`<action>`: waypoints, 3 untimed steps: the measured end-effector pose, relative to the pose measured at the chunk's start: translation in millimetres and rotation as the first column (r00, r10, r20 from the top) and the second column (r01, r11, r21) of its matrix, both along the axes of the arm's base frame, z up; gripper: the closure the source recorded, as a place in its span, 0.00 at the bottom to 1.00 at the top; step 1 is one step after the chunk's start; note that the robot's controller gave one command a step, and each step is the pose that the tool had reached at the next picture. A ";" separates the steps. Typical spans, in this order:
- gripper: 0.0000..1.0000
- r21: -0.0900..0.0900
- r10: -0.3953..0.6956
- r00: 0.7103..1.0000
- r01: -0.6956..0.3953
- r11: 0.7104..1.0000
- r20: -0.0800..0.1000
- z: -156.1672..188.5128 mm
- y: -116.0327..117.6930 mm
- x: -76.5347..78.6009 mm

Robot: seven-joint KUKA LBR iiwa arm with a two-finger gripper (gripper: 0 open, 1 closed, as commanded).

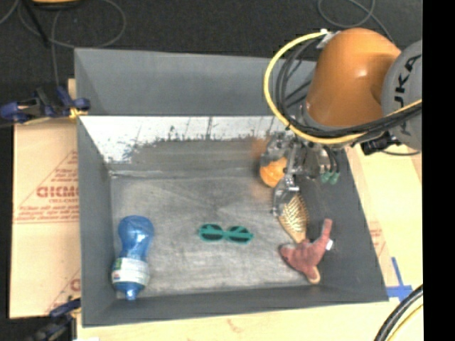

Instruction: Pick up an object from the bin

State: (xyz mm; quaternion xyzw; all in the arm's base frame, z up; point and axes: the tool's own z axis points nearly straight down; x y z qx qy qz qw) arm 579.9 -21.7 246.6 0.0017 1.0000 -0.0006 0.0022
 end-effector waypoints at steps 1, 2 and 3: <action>0.00 0.000 0.000 1.000 0.000 1.000 0.000 0.0 0.0 0.0; 0.00 -0.001 0.040 0.999 -0.040 0.999 0.008 -44.9 12.4 5.0; 0.00 0.003 -0.016 1.000 0.016 1.000 0.002 -94.7 13.2 -8.5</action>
Offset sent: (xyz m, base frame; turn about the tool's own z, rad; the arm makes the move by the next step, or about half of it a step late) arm 0.0096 0.0467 -0.1581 -0.1430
